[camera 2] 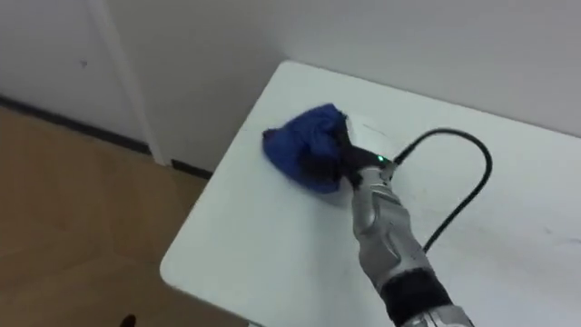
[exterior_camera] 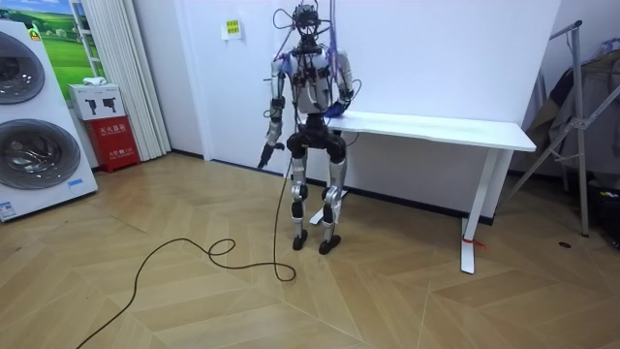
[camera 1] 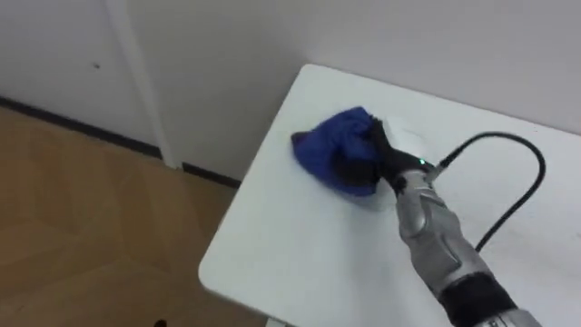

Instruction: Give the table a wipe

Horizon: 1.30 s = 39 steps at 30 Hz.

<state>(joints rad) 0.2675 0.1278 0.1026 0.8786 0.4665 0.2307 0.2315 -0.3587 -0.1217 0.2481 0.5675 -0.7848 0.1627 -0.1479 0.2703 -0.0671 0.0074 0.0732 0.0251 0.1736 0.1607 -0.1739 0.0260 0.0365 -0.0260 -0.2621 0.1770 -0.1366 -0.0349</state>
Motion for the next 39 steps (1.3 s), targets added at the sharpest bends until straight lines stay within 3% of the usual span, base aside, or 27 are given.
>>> enact_keyframes(
  at_steps=[3,5,6,7,8,9,11,12,14,16,18,21,22,23,24,25,26,27,28,29,30,31,32,33,35,38,39],
  targets=[
    [0.057,0.000,0.007,-0.017,-0.001,0.010,-0.033,0.00,0.118,-0.012,-0.084,0.032,0.032,-0.060,-0.042,1.00,-0.039,0.003,-0.0006,-0.008,-0.004,-0.038,0.009,0.000,0.001,0.005,-0.016,-0.044,0.035,-0.009,0.013,0.58],
    [0.065,0.009,0.037,-0.019,0.009,0.003,-0.054,0.00,0.209,-0.014,-0.153,0.050,0.052,-0.144,-0.115,1.00,-0.094,0.013,0.0035,0.006,-0.001,-0.005,0.040,0.000,0.002,-0.003,-0.047,-0.052,0.126,-0.037,0.045,0.29],
    [0.062,0.014,0.048,-0.024,0.011,-0.006,-0.056,0.00,0.233,-0.015,-0.172,0.052,0.055,-0.154,-0.132,1.00,-0.106,0.015,0.0025,0.010,0.004,0.008,0.045,-0.001,0.003,-0.011,-0.056,-0.053,0.165,-0.045,0.059,0.06],
    [0.054,0.029,0.073,-0.026,0.030,-0.036,-0.058,0.00,0.279,-0.024,-0.216,0.052,0.089,-0.158,-0.172,1.00,-0.108,0.020,-0.0001,0.009,0.013,0.046,0.049,-0.009,0.014,-0.048,-0.101,-0.056,0.293,-0.073,0.078,0.13],
    [0.031,0.047,0.093,-0.036,0.046,-0.062,-0.061,0.00,0.322,-0.049,-0.254,0.056,0.152,-0.158,-0.216,1.00,-0.129,0.033,-0.0051,0.008,0.030,0.074,0.058,-0.038,0.020,-0.079,-0.172,-0.054,0.404,-0.104,0.097,0.29],
    [0.025,0.057,0.098,-0.053,0.051,-0.070,-0.062,0.00,0.341,-0.063,-0.267,0.062,0.187,-0.159,-0.239,1.00,-0.143,0.040,-0.0069,0.007,0.043,0.090,0.061,-0.059,0.017,-0.081,-0.208,-0.049,0.432,-0.108,0.105,0.38],
    [0.019,0.107,0.138,-0.076,0.059,-0.104,-0.062,0.00,0.389,-0.114,-0.277,0.112,0.279,-0.164,-0.299,1.00,-0.147,0.045,-0.0135,0.008,0.087,0.114,0.105,-0.083,-0.005,-0.090,-0.337,0.002,0.425,-0.084,0.124,-0.08],
    [0.019,0.121,0.148,-0.075,0.059,-0.105,-0.063,0.00,0.394,-0.121,-0.279,0.123,0.288,-0.167,-0.309,1.00,-0.152,0.046,-0.0134,0.002,0.103,0.116,0.124,-0.090,-0.012,-0.087,-0.352,0.018,0.394,-0.071,0.128,-0.30],
    [0.012,0.163,0.159,-0.076,0.050,-0.106,-0.063,0.00,0.426,-0.129,-0.300,0.133,0.319,-0.170,-0.333,1.00,-0.165,0.046,-0.0151,-0.038,0.176,0.094,0.216,-0.127,-0.050,-0.049,-0.379,0.035,0.225,-0.009,0.138,-0.09],
    [0.008,0.181,0.158,-0.081,0.044,-0.106,-0.060,0.00,0.439,-0.129,-0.310,0.133,0.324,-0.172,-0.333,1.00,-0.176,0.040,-0.0182,-0.073,0.228,0.067,0.276,-0.149,-0.084,-0.014,-0.389,-0.020,0.142,0.041,0.147,0.10],
    [0.007,0.175,0.143,-0.083,0.030,-0.105,-0.060,0.00,0.430,-0.128,-0.306,0.126,0.316,-0.173,-0.320,1.00,-0.177,0.033,-0.0212,-0.082,0.269,0.057,0.305,-0.151,-0.125,0.011,-0.383,-0.059,0.087,0.091,0.156,-0.06],
    [-0.006,0.142,0.119,-0.082,-0.047,-0.106,-0.055,0.00,0.364,-0.112,-0.242,0.118,0.302,-0.175,-0.294,1.00,-0.147,0.032,-0.0204,-0.058,0.362,0.072,0.299,-0.120,-0.218,-0.007,-0.299,-0.079,0.107,0.119,0.154,-0.42],
    [-0.017,0.131,0.108,-0.083,-0.069,-0.106,-0.053,0.00,0.324,-0.106,-0.205,0.092,0.279,-0.171,-0.273,1.00,-0.123,0.030,-0.0198,-0.059,0.400,0.081,0.289,-0.098,-0.259,-0.044,-0.264,-0.125,0.176,0.072,0.171,-0.75],
    [-0.032,0.101,0.102,-0.081,-0.081,-0.105,-0.051,0.00,0.268,-0.104,-0.174,0.078,0.251,-0.164,-0.237,1.00,-0.094,0.053,-0.0169,-0.057,0.456,0.076,0.275,-0.074,-0.240,-0.099,-0.218,-0.139,0.263,0.006,0.172,-0.73],
    [-0.035,0.092,0.098,-0.083,-0.082,-0.106,-0.052,0.00,0.243,-0.092,-0.164,0.073,0.235,-0.154,-0.219,1.00,-0.089,0.052,-0.0146,-0.059,0.470,0.073,0.271,-0.051,-0.201,-0.121,-0.203,-0.140,0.291,-0.019,0.153,-0.53],
    [-0.042,0.079,0.079,-0.075,-0.087,-0.108,-0.053,0.00,0.201,-0.073,-0.141,0.056,0.196,-0.125,-0.179,1.00,-0.088,0.045,-0.0117,-0.085,0.472,0.048,0.284,-0.007,-0.142,-0.152,-0.181,-0.129,0.328,-0.070,0.117,-0.08],
    [-0.035,0.067,0.042,-0.073,-0.094,-0.107,-0.056,0.00,0.164,-0.068,-0.111,0.041,0.179,-0.089,-0.146,1.00,-0.091,0.044,-0.0119,-0.136,0.430,0.014,0.368,-0.025,-0.133,-0.160,-0.164,-0.126,0.331,-0.091,0.093,-0.06],
    [-0.030,0.065,0.028,-0.073,-0.095,-0.108,-0.060,0.00,0.146,-0.067,-0.102,0.038,0.176,-0.076,-0.128,1.00,-0.090,0.044,-0.0083,-0.156,0.400,0.003,0.411,-0.044,-0.124,-0.162,-0.157,-0.124,0.329,-0.101,0.087,-0.12],
    [-0.018,0.061,0.014,-0.073,-0.095,-0.105,-0.070,0.00,0.120,-0.070,-0.097,0.039,0.167,-0.062,-0.097,1.00,-0.081,0.046,-0.0003,-0.196,0.317,-0.018,0.483,-0.087,-0.111,-0.160,-0.149,-0.119,0.320,-0.109,0.070,-0.23],
    [0.005,0.060,0.012,-0.075,-0.092,-0.097,-0.076,0.00,0.111,-0.076,-0.098,0.041,0.168,-0.053,-0.081,1.00,-0.074,0.050,0.0012,-0.227,0.219,-0.034,0.506,-0.123,-0.103,-0.156,-0.141,-0.115,0.308,-0.109,0.056,-0.24],
    [0.021,0.060,0.012,-0.079,-0.092,-0.093,-0.078,0.00,0.111,-0.079,-0.100,0.040,0.168,-0.052,-0.077,1.00,-0.071,0.053,0.0017,-0.237,0.172,-0.032,0.493,-0.135,-0.095,-0.153,-0.135,-0.112,0.297,-0.106,0.050,-0.31],
    [0.056,0.058,0.014,-0.091,-0.095,-0.079,-0.083,0.00,0.116,-0.084,-0.108,0.040,0.171,-0.056,-0.077,1.00,-0.067,0.065,0.0050,-0.243,0.092,-0.019,0.438,-0.140,-0.077,-0.141,-0.118,-0.102,0.271,-0.100,0.041,-0.41],
    [0.084,0.058,0.019,-0.096,-0.109,-0.072,-0.087,0.00,0.127,-0.086,-0.122,0.042,0.171,-0.071,-0.085,1.00,-0.067,0.075,0.0034,-0.240,0.019,-0.015,0.343,-0.109,-0.020,-0.141,-0.105,-0.088,0.253,-0.095,0.039,-0.50],
    [0.095,0.058,0.031,-0.096,-0.119,-0.069,-0.087,0.00,0.130,-0.086,-0.122,0.046,0.168,-0.082,-0.092,1.00,-0.067,0.074,0.0022,-0.231,0.000,-0.014,0.306,-0.080,0.024,-0.141,-0.100,-0.075,0.248,-0.096,0.039,-0.39],
    [0.097,0.054,0.090,-0.073,-0.160,-0.069,-0.075,0.00,0.199,-0.100,-0.149,0.075,0.173,-0.156,-0.149,1.00,-0.098,0.065,-0.0074,-0.160,-0.006,-0.005,0.189,-0.040,0.024,-0.089,-0.080,-0.079,0.158,-0.065,0.044,-0.07],
    [0.111,0.030,0.147,-0.053,-0.159,-0.071,-0.036,0.00,0.319,-0.112,-0.246,0.100,0.195,-0.231,-0.262,1.00,-0.153,0.039,-0.0168,-0.082,-0.013,0.001,0.079,-0.005,0.020,-0.017,-0.060,-0.089,0.057,-0.035,0.035,0.03],
    [0.108,0.023,0.156,-0.056,-0.158,-0.071,-0.032,0.00,0.339,-0.119,-0.276,0.106,0.208,-0.240,-0.288,1.00,-0.167,0.032,-0.0154,-0.083,-0.015,-0.003,0.069,0.002,0.019,-0.014,-0.058,-0.094,0.042,-0.028,0.034,0.22]
  ],
)
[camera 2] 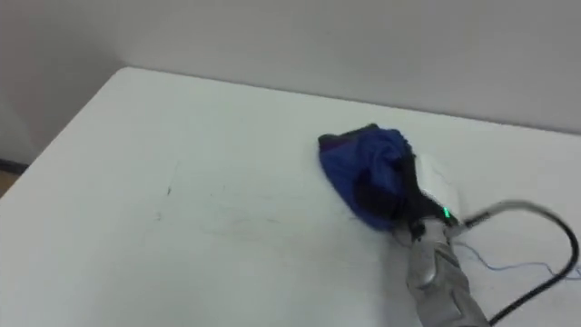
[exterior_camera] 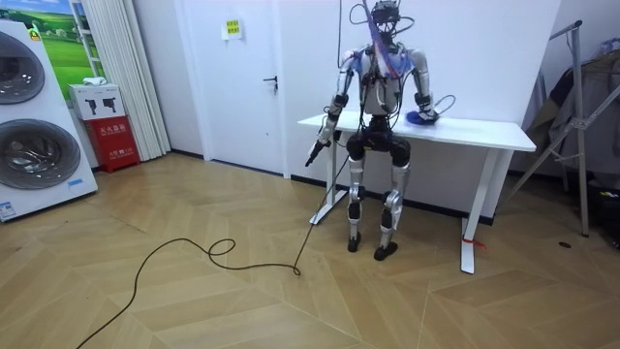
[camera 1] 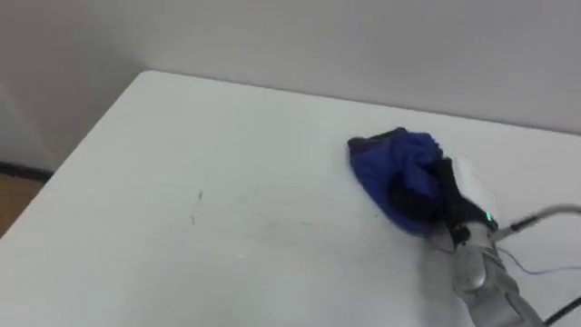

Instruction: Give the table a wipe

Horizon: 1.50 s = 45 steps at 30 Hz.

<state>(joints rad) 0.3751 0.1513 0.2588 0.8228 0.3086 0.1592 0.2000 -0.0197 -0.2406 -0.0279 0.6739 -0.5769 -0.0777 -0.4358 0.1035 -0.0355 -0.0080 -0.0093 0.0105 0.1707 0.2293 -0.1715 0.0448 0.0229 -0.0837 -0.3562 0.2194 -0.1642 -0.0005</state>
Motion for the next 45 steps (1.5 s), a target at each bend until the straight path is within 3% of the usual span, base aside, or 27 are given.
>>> enact_keyframes(
  at_steps=[1,3,4,6,8,10,12,14,15,16,17,19,20,21,23,25,26,28,29,31,32,33,35,37,38,41,45],
  targets=[
    [-0.023,-0.007,0.016,-0.003,0.004,0.000,0.013,0.00,0.025,-0.009,-0.065,0.033,0.028,-0.014,-0.039,1.00,-0.037,-0.015,0.0018,-0.005,-0.005,-0.014,-0.015,0.017,0.000,0.010,0.004,-0.013,-0.019,0.015,-0.001,0.28],
    [-0.051,-0.008,0.032,-0.015,0.027,-0.003,0.026,0.00,0.082,-0.025,-0.155,0.087,0.064,-0.022,-0.083,1.00,-0.068,-0.030,-0.0043,-0.004,-0.010,-0.036,-0.031,0.028,0.001,0.029,0.009,-0.022,-0.040,0.027,0.000,0.28],
    [-0.058,-0.003,0.053,-0.034,0.058,-0.013,0.031,0.00,0.130,-0.034,-0.199,0.122,0.098,-0.027,-0.103,1.00,-0.079,-0.043,-0.0156,0.005,-0.012,-0.044,-0.030,0.027,0.001,0.045,0.011,-0.029,-0.052,0.025,0.003,0.14],
    [-0.070,0.014,0.061,-0.056,0.057,-0.021,0.048,0.00,0.185,-0.048,-0.254,0.174,0.145,-0.028,-0.118,1.00,-0.081,-0.055,-0.0199,0.027,-0.011,-0.048,-0.023,0.012,-0.004,0.064,0.008,-0.029,-0.054,0.011,0.013,0.02],
    [-0.077,0.032,0.048,-0.056,0.046,-0.027,0.059,0.00,0.246,-0.078,-0.276,0.188,0.218,-0.028,-0.118,1.00,-0.077,-0.058,-0.0222,0.045,-0.012,-0.048,-0.017,0.009,-0.002,0.081,0.007,-0.021,-0.053,0.008,0.011,-0.05],
    [-0.074,0.038,0.028,-0.054,0.046,-0.029,0.063,0.00,0.244,-0.088,-0.270,0.191,0.247,-0.015,-0.116,1.00,-0.070,-0.056,-0.0227,0.049,-0.012,-0.039,-0.015,0.009,-0.001,0.080,0.010,0.000,-0.052,0.012,0.009,-0.14],
    [-0.060,0.038,0.003,-0.044,0.034,-0.024,0.067,0.00,0.225,-0.077,-0.268,0.159,0.246,0.039,-0.112,1.00,-0.055,-0.053,-0.0213,0.056,-0.011,-0.028,-0.015,0.008,0.000,0.080,0.013,0.016,-0.052,0.019,0.009,-0.27],
    [-0.062,0.025,-0.020,-0.019,0.028,-0.012,0.070,0.00,0.193,-0.039,-0.264,0.082,0.221,0.141,-0.105,1.00,-0.009,-0.042,-0.0184,0.056,0.000,0.006,-0.015,0.006,0.000,0.063,0.022,0.051,-0.050,0.028,0.004,-0.46],
    [-0.068,0.025,-0.037,0.005,0.026,-0.010,0.072,0.00,0.181,-0.033,-0.251,0.045,0.213,0.173,-0.097,1.00,0.001,-0.036,-0.0160,0.056,0.003,0.016,-0.015,0.006,0.000,0.058,0.024,0.055,-0.050,0.032,0.003,-0.60],
    [-0.081,0.021,-0.069,0.046,0.012,-0.001,0.071,0.00,0.152,-0.019,-0.192,-0.044,0.205,0.232,-0.070,1.00,0.027,-0.020,-0.0151,0.051,0.007,0.031,-0.015,0.006,-0.001,0.043,0.024,0.058,-0.048,0.038,-0.002,-0.59],
    [-0.085,0.017,-0.080,0.056,0.005,0.007,0.071,0.00,0.130,-0.007,-0.147,-0.084,0.184,0.255,-0.053,1.00,0.044,-0.012,-0.0126,0.050,0.008,0.033,-0.016,0.006,-0.001,0.035,0.026,0.061,-0.047,0.040,-0.003,-0.89],
    [-0.103,0.015,-0.111,0.061,0.000,0.031,0.067,0.00,-0.030,0.052,0.101,-0.194,0.049,0.283,0.050,1.00,0.099,0.006,0.0038,0.019,0.010,0.016,-0.015,0.010,-0.006,-0.009,0.032,0.052,-0.035,0.050,-0.012,-0.75],
    [-0.122,0.015,-0.119,0.062,0.001,0.034,0.062,0.00,-0.137,0.092,0.212,-0.198,-0.039,0.273,0.110,1.00,0.117,0.007,0.0207,0.001,0.011,0.006,-0.015,0.015,-0.009,-0.029,0.032,0.051,-0.032,0.056,-0.022,-0.14],
    [-0.139,0.013,-0.125,0.061,0.002,0.034,0.059,0.00,-0.186,0.105,0.255,-0.195,-0.071,0.265,0.137,1.00,0.127,0.004,0.0258,-0.009,0.011,-0.003,-0.015,0.020,-0.011,-0.036,0.033,0.050,-0.032,0.057,-0.023,0.40],
    [-0.175,0.004,-0.153,0.058,0.023,0.029,0.055,0.00,-0.325,0.121,0.348,-0.176,-0.123,0.234,0.217,1.00,0.174,0.004,0.0264,-0.030,-0.001,-0.052,-0.031,0.040,-0.021,-0.047,0.033,-0.004,-0.037,0.054,-0.028,0.80],
    [-0.156,0.005,-0.155,0.053,0.027,0.037,0.056,0.00,-0.342,0.122,0.362,-0.161,-0.141,0.212,0.240,1.00,0.180,0.003,0.0260,-0.022,-0.010,-0.106,-0.036,0.047,-0.020,-0.012,0.033,-0.037,-0.059,0.049,-0.030,0.91],
    [-0.115,0.004,-0.153,0.036,0.027,0.047,0.057,0.00,-0.320,0.121,0.362,-0.159,-0.143,0.208,0.245,1.00,0.180,-0.001,0.0235,-0.010,-0.011,-0.124,-0.043,0.047,-0.020,0.015,0.030,-0.057,-0.074,0.045,-0.024,0.75],
    [-0.088,-0.021,-0.141,0.010,0.027,0.056,0.057,0.00,-0.266,0.098,0.346,-0.151,-0.173,0.205,0.245,1.00,0.180,-0.002,0.0319,-0.028,-0.017,-0.138,-0.044,0.047,-0.020,0.012,0.027,-0.068,-0.076,0.042,-0.022,0.34],
    [-0.083,-0.030,-0.140,0.010,0.028,0.057,0.057,0.00,-0.198,0.095,0.299,-0.166,-0.160,0.160,0.208,1.00,0.172,0.000,0.0318,-0.035,-0.019,-0.141,-0.043,0.050,-0.017,0.010,0.025,-0.071,-0.079,0.042,-0.022,0.18],
    [-0.062,-0.030,-0.127,-0.002,0.050,0.055,0.057,0.00,-0.105,0.090,0.266,-0.171,-0.166,0.104,0.149,1.00,0.140,0.001,0.0274,-0.012,-0.023,-0.140,-0.043,0.049,-0.016,0.032,0.023,-0.070,-0.081,0.040,-0.018,0.12],
    [-0.053,-0.029,-0.099,-0.012,0.074,0.046,0.057,0.00,-0.028,0.086,0.229,-0.172,-0.164,0.067,0.105,1.00,0.117,0.001,0.0247,0.010,-0.023,-0.140,-0.046,0.046,-0.016,0.051,0.019,-0.069,-0.085,0.023,0.000,0.11],
    [-0.052,-0.027,-0.086,-0.012,0.091,0.044,0.057,0.00,0.016,0.080,0.208,-0.175,-0.158,0.049,0.079,1.00,0.108,0.001,0.0215,0.019,-0.024,-0.140,-0.048,0.043,-0.015,0.060,0.017,-0.069,-0.084,0.019,0.004,0.07],
    [-0.037,-0.015,-0.023,-0.018,0.138,0.039,0.059,0.00,0.197,0.055,0.112,-0.198,-0.127,0.005,-0.011,1.00,0.058,-0.005,-0.0071,0.037,-0.028,-0.143,-0.043,0.030,-0.008,0.087,0.013,-0.063,-0.081,0.012,0.005,0.00],
    [-0.032,-0.013,0.014,-0.023,0.154,0.039,0.059,0.00,0.304,0.030,0.035,-0.198,-0.096,-0.014,-0.086,1.00,0.022,-0.006,-0.0180,0.049,-0.033,-0.142,-0.038,0.023,0.000,0.100,0.009,-0.058,-0.079,0.012,0.010,-0.04],
    [-0.029,-0.012,0.024,-0.031,0.159,0.038,0.061,0.00,0.346,0.018,-0.012,-0.186,-0.073,-0.018,-0.121,1.00,0.002,-0.005,-0.0194,0.056,-0.036,-0.142,-0.037,0.020,0.005,0.107,0.007,-0.050,-0.077,0.014,0.013,-0.08],
    [-0.040,-0.011,0.031,-0.048,0.160,0.027,0.063,0.00,0.354,-0.006,-0.092,-0.103,0.025,-0.036,-0.147,1.00,-0.046,-0.010,-0.0201,0.054,-0.045,-0.144,-0.021,0.018,0.009,0.105,-0.002,-0.042,-0.064,0.013,0.018,0.00],
    [-0.061,-0.008,-0.001,-0.049,0.134,-0.001,0.083,0.00,0.309,-0.012,-0.094,-0.065,0.066,-0.016,-0.140,1.00,-0.041,-0.014,-0.0191,0.056,-0.055,-0.143,-0.019,0.019,0.018,0.104,-0.004,-0.021,-0.064,0.021,0.026,-0.03]
  ],
)
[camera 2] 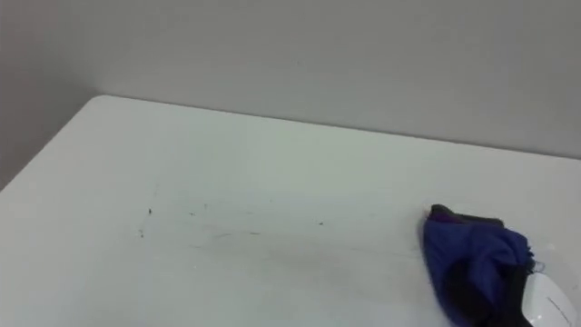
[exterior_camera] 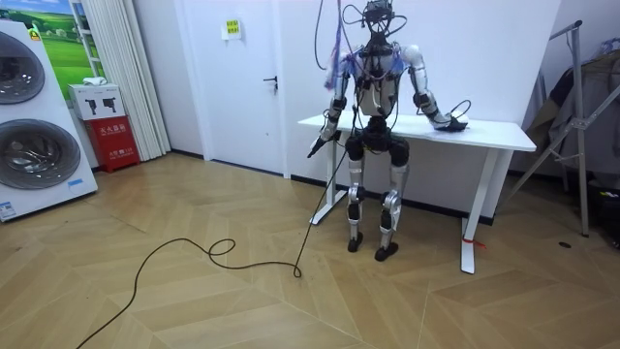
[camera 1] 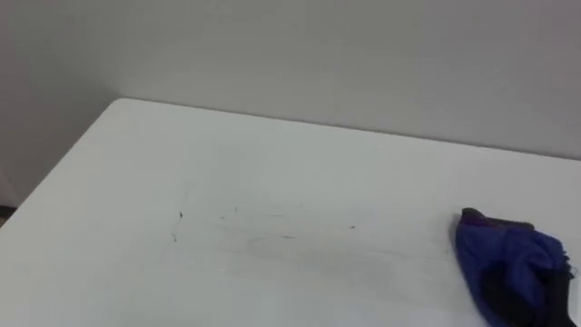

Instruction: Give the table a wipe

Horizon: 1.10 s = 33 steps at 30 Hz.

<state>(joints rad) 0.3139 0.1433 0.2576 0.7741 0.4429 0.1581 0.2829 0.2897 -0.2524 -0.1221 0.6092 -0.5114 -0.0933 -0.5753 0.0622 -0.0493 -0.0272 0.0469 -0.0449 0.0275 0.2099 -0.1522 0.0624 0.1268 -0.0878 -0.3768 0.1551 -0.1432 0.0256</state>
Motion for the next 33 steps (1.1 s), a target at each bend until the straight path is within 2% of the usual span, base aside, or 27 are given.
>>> enact_keyframes(
  at_steps=[3,4,5,6,7,8,9,10,11,13,15,16,17,18,19,20,21,22,23,24,25,27,29,31,33],
  targets=[
    [-0.002,0.003,-0.066,0.009,-0.032,0.007,0.016,0.00,-0.056,0.027,0.023,-0.039,0.004,0.099,0.030,1.00,0.028,0.001,0.0019,0.000,0.006,0.034,-0.001,-0.003,0.005,-0.018,0.012,0.046,0.000,0.013,-0.001,-0.43],
    [-0.014,0.002,-0.091,0.025,-0.043,0.016,0.017,0.00,-0.103,0.042,0.043,-0.054,0.001,0.160,0.057,1.00,0.043,0.002,0.0036,-0.001,0.013,0.056,-0.002,-0.003,0.005,-0.030,0.019,0.067,0.000,0.017,-0.006,-0.49],
    [-0.026,0.000,-0.104,0.036,-0.042,0.021,0.018,0.00,-0.130,0.055,0.049,-0.068,-0.008,0.195,0.078,1.00,0.057,0.002,0.0043,-0.003,0.016,0.065,-0.002,-0.003,0.005,-0.038,0.022,0.078,0.000,0.021,-0.008,-0.72],
    [-0.048,-0.003,-0.123,0.059,-0.042,0.023,0.019,0.00,-0.193,0.076,0.097,-0.083,-0.045,0.250,0.117,1.00,0.093,0.004,0.0079,-0.008,0.016,0.063,-0.004,-0.003,0.005,-0.049,0.026,0.088,0.003,0.029,-0.015,-0.86],
    [-0.067,-0.003,-0.138,0.077,-0.042,0.029,0.019,0.00,-0.265,0.094,0.181,-0.108,-0.082,0.291,0.178,1.00,0.125,0.006,0.0152,-0.011,0.016,0.051,-0.004,-0.003,0.005,-0.061,0.030,0.088,0.003,0.032,-0.019,-0.89],
    [-0.079,-0.001,-0.156,0.091,-0.042,0.035,0.019,0.00,-0.343,0.120,0.279,-0.137,-0.143,0.309,0.249,1.00,0.142,0.007,0.0247,-0.019,0.015,0.036,-0.004,-0.002,0.003,-0.071,0.032,0.080,0.001,0.036,-0.025,-0.56],
    [-0.084,-0.001,-0.164,0.097,-0.041,0.038,0.019,0.00,-0.382,0.134,0.324,-0.145,-0.188,0.312,0.280,1.00,0.146,0.006,0.0275,-0.027,0.015,0.029,-0.004,0.000,0.001,-0.079,0.033,0.076,0.001,0.037,-0.026,-0.04],
    [-0.101,-0.004,-0.172,0.102,-0.041,0.044,0.018,0.00,-0.451,0.163,0.402,-0.165,-0.258,0.312,0.333,1.00,0.158,0.003,0.0380,-0.043,0.015,0.016,-0.003,0.004,-0.005,-0.093,0.031,0.075,0.000,0.042,-0.030,0.39],
    [-0.111,-0.007,-0.191,0.100,-0.040,0.050,0.018,0.00,-0.491,0.178,0.468,-0.192,-0.299,0.306,0.377,1.00,0.177,0.003,0.0442,-0.054,0.014,-0.003,-0.004,0.005,-0.006,-0.103,0.032,0.066,-0.002,0.041,-0.030,0.51],
    [-0.094,-0.007,-0.209,0.077,-0.039,0.058,0.018,0.00,-0.521,0.180,0.555,-0.201,-0.324,0.285,0.425,1.00,0.207,0.004,0.0447,-0.058,0.011,-0.021,-0.015,0.008,-0.009,-0.104,0.033,0.036,-0.004,0.036,-0.033,0.57],
    [-0.061,-0.013,-0.198,0.064,-0.039,0.068,0.016,0.00,-0.493,0.178,0.569,-0.202,-0.325,0.260,0.445,1.00,0.222,0.004,0.0443,-0.052,0.004,-0.050,-0.020,0.011,-0.005,-0.082,0.032,0.014,-0.004,0.028,-0.033,0.48],
    [-0.050,-0.026,-0.184,0.063,-0.040,0.075,0.014,0.00,-0.475,0.174,0.536,-0.205,-0.320,0.225,0.420,1.00,0.215,0.011,0.0596,-0.055,0.003,-0.055,-0.022,0.014,-0.004,-0.082,0.032,0.015,-0.007,0.028,-0.032,0.18],
    [-0.035,-0.035,-0.179,0.060,-0.039,0.077,0.012,0.00,-0.450,0.169,0.513,-0.195,-0.319,0.178,0.383,1.00,0.193,0.021,0.0648,-0.060,0.001,-0.058,-0.020,0.016,-0.003,-0.081,0.032,0.012,-0.013,0.030,-0.032,0.18],
    [-0.029,-0.037,-0.178,0.060,-0.037,0.077,0.012,0.00,-0.425,0.165,0.499,-0.194,-0.319,0.157,0.353,1.00,0.176,0.025,0.0634,-0.060,0.000,-0.059,-0.021,0.018,-0.003,-0.076,0.031,0.008,-0.018,0.031,-0.031,0.34],
    [-0.030,-0.037,-0.158,0.066,-0.011,0.074,0.012,0.00,-0.344,0.149,0.458,-0.196,-0.302,0.109,0.275,1.00,0.144,0.021,0.0619,-0.049,-0.003,-0.057,-0.028,0.024,-0.002,-0.069,0.022,0.009,-0.023,0.027,-0.025,0.45],
    [-0.034,-0.034,-0.111,0.078,0.045,0.065,0.013,0.00,-0.228,0.121,0.405,-0.229,-0.265,0.070,0.197,1.00,0.128,0.011,0.0599,-0.031,-0.007,-0.056,-0.035,0.026,-0.001,-0.054,0.017,0.016,-0.019,0.009,-0.012,0.32],
    [-0.034,-0.031,-0.087,0.086,0.063,0.057,0.017,0.00,-0.163,0.100,0.381,-0.248,-0.244,0.055,0.155,1.00,0.123,0.011,0.0561,-0.024,-0.008,-0.053,-0.037,0.026,0.000,-0.050,0.016,0.018,-0.018,0.005,-0.005,0.06],
    [-0.031,-0.016,-0.053,0.103,0.070,0.055,0.023,0.00,-0.037,0.051,0.331,-0.274,-0.199,0.027,0.072,1.00,0.098,0.010,0.0447,-0.019,-0.008,-0.051,-0.040,0.019,-0.001,-0.042,0.015,0.020,-0.018,0.003,-0.003,-0.12],
    [-0.015,-0.001,-0.025,0.104,0.068,0.054,0.027,0.00,0.065,0.013,0.275,-0.269,-0.154,0.000,0.001,1.00,0.072,0.003,0.0262,-0.018,-0.009,-0.050,-0.040,0.014,0.003,-0.037,0.013,0.023,-0.017,0.000,-0.006,-0.12],
    [-0.005,0.005,-0.019,0.101,0.068,0.054,0.031,0.00,0.109,0.007,0.236,-0.257,-0.135,-0.008,-0.025,1.00,0.056,-0.001,0.0142,-0.017,-0.009,-0.049,-0.039,0.012,0.004,-0.037,0.012,0.025,-0.016,0.000,-0.006,-0.13],
    [0.014,0.010,0.007,0.078,0.068,0.054,0.033,0.00,0.156,0.007,0.160,-0.211,-0.091,-0.021,-0.063,1.00,0.024,-0.004,-0.0004,-0.009,-0.009,-0.047,-0.036,0.009,0.006,-0.030,0.013,0.035,-0.013,0.000,-0.006,-0.17],
    [0.022,0.009,0.032,0.044,0.069,0.038,0.033,0.00,0.172,0.003,0.062,-0.113,-0.018,-0.052,-0.090,1.00,0.001,-0.011,-0.0007,0.005,-0.008,-0.034,-0.026,0.002,0.008,-0.021,0.018,0.067,-0.008,0.000,-0.006,-0.23],
    [0.005,0.010,0.031,0.029,0.070,0.001,0.032,0.00,0.167,-0.031,-0.009,-0.026,0.072,-0.061,-0.089,1.00,-0.016,-0.011,-0.0005,-0.006,-0.011,-0.034,0.003,-0.009,0.015,-0.022,0.017,0.076,-0.001,0.000,-0.006,-0.08],
    [-0.015,0.013,0.020,0.030,0.066,-0.010,0.033,0.00,0.146,-0.056,-0.018,0.025,0.115,-0.061,-0.075,1.00,-0.023,-0.011,-0.0003,-0.012,-0.015,-0.035,0.013,-0.010,0.017,-0.024,0.014,0.075,-0.002,-0.001,-0.005,0.02],
    [-0.015,0.015,-0.004,0.030,0.038,-0.012,0.035,0.00,0.105,-0.059,-0.020,0.061,0.117,-0.055,-0.069,1.00,-0.026,-0.012,0.0000,-0.008,-0.019,-0.033,0.014,-0.010,0.018,-0.022,0.010,0.076,-0.001,-0.001,-0.004,-0.03]
  ],
)
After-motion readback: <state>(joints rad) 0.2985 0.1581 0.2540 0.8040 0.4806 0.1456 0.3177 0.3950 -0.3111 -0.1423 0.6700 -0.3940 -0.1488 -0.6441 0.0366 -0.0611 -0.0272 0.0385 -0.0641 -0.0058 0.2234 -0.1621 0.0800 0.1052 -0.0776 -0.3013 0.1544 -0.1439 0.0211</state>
